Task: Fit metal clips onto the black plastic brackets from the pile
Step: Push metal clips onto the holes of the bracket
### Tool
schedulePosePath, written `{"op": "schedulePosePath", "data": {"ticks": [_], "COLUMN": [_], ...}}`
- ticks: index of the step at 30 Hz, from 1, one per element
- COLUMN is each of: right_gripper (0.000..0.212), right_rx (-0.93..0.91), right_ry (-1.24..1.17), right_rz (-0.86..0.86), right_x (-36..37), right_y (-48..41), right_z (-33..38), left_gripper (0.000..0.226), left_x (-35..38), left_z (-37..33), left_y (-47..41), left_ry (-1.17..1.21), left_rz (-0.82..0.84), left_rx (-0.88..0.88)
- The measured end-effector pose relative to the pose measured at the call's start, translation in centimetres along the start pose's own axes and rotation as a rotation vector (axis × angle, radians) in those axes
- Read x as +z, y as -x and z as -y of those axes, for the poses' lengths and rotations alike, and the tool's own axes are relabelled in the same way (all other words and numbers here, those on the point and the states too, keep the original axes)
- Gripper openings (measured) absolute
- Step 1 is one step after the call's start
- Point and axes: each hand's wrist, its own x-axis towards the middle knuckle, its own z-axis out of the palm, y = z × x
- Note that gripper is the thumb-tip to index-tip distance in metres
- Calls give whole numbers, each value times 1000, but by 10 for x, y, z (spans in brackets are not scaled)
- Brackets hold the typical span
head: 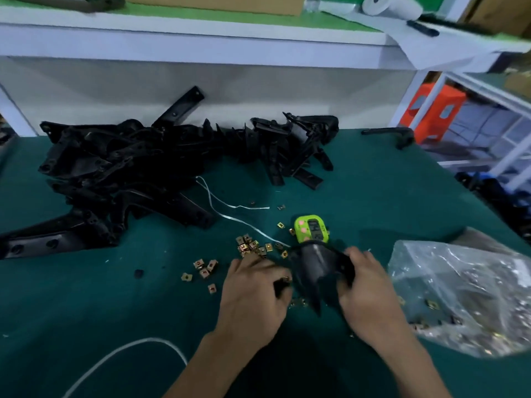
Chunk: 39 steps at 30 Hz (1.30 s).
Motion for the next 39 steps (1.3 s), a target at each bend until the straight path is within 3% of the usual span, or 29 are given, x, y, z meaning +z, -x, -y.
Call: {"op": "schedulePosePath", "data": {"ticks": [4,8,10,13,20,24,29,31,36,39], "right_gripper": [23,10,14,17,21,11,19,24,30,46], "right_rx": [13,80,107,183,230,223,226,164,-9,-115], "right_ry": [-1,-61,-84,-74,8,-89,-449,-483,-288,83], "right_rz": [-28,-133,-140,-91,-106,38,322,355,118,52], "right_x": [2,3,5,10,20,17,5,-2,-18,-16], "right_y": [5,7,7,8,4,5,12,13,11,15], "right_z": [1,1,0,-3,5,13,21,22,24,26], "left_gripper": [14,9,7,6,27,38,40,38,26,24], "left_x": [9,4,0,-3,-10,-11,-20,-22,-24,-23], "left_z": [-7,-11,-11,-4,6,9,10,12,18,18], "left_y": [-8,-5,-1,1,5,6,7,8,8,9], "left_ry": [-17,40,120,350,606,637,629,602,565,530], "left_rz": [100,-8,-99,-71,-33,-47,-95,-73,-23,-38], "left_rx": [-32,-49,-165,-391,-562,-619,-581,-565,-554,-550]}}
